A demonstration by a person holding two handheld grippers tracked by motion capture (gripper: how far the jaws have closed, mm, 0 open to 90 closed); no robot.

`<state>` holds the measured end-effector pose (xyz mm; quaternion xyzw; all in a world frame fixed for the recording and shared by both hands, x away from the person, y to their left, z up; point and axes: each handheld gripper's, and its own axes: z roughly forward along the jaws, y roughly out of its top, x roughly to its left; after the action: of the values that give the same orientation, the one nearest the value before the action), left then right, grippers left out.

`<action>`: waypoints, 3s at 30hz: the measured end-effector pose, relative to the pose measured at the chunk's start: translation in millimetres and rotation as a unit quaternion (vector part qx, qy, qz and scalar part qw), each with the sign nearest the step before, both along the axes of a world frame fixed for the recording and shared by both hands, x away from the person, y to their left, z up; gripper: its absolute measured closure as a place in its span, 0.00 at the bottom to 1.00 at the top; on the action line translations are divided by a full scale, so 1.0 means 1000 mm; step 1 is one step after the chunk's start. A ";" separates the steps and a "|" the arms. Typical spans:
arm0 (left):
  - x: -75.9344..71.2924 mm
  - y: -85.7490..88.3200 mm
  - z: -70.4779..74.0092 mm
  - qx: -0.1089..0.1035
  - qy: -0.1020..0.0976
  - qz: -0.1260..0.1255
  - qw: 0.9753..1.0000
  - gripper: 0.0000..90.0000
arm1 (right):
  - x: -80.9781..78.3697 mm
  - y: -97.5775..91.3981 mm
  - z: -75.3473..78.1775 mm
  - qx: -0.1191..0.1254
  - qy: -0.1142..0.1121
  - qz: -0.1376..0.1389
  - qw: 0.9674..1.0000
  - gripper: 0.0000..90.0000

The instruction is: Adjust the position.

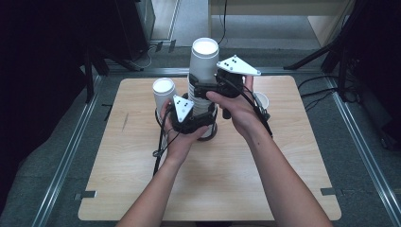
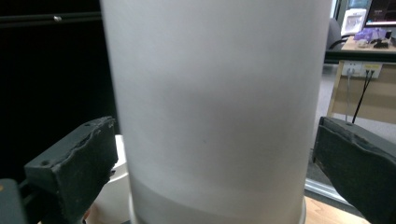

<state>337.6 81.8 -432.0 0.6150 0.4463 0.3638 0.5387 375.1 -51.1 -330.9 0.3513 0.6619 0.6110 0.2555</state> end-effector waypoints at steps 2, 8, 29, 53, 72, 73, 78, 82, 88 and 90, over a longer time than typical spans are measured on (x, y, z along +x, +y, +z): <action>0.002 -0.001 0.000 -0.002 0.001 0.001 1.000 0.07 | 0.002 0.001 -0.002 -0.004 0.003 -0.001 1.000 0.02; 0.006 -0.003 0.001 -0.006 0.001 0.004 1.000 0.05 | 0.007 0.003 -0.006 -0.008 0.011 0.002 1.000 0.06; 0.008 -0.002 0.000 -0.003 0.003 -0.002 1.000 0.05 | 0.002 0.006 -0.002 -0.004 -0.015 -0.008 1.000 0.12; 0.007 -0.002 0.000 -0.003 0.006 -0.004 1.000 0.05 | -0.012 0.006 0.030 0.039 -0.069 -0.041 0.996 0.15; 0.007 -0.001 0.000 -0.002 0.007 -0.005 1.000 0.05 | -0.025 -0.004 0.053 0.068 -0.100 -0.051 0.991 0.15; 0.007 -0.001 0.000 -0.001 0.007 -0.005 1.000 0.05 | -0.026 -0.005 0.054 0.069 -0.102 -0.051 0.991 0.15; 0.007 -0.001 0.000 -0.001 0.008 -0.005 1.000 0.05 | -0.030 -0.010 0.058 0.073 -0.109 -0.054 0.990 0.15; 0.007 -0.001 0.000 0.000 0.009 -0.005 1.000 0.05 | -0.034 -0.015 0.060 0.073 -0.114 -0.056 0.989 0.15; 0.006 -0.001 0.000 0.001 0.011 -0.005 1.000 0.05 | -0.041 -0.025 0.060 0.075 -0.117 -0.058 0.989 0.15; 0.006 -0.001 0.001 0.002 0.011 -0.005 1.000 0.05 | -0.043 -0.029 0.059 0.077 -0.116 -0.060 0.988 0.15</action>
<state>343.6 81.1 -431.5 0.6221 0.4487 0.3551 0.5344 332.1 -79.6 -271.5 0.3360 0.5566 0.6801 0.3388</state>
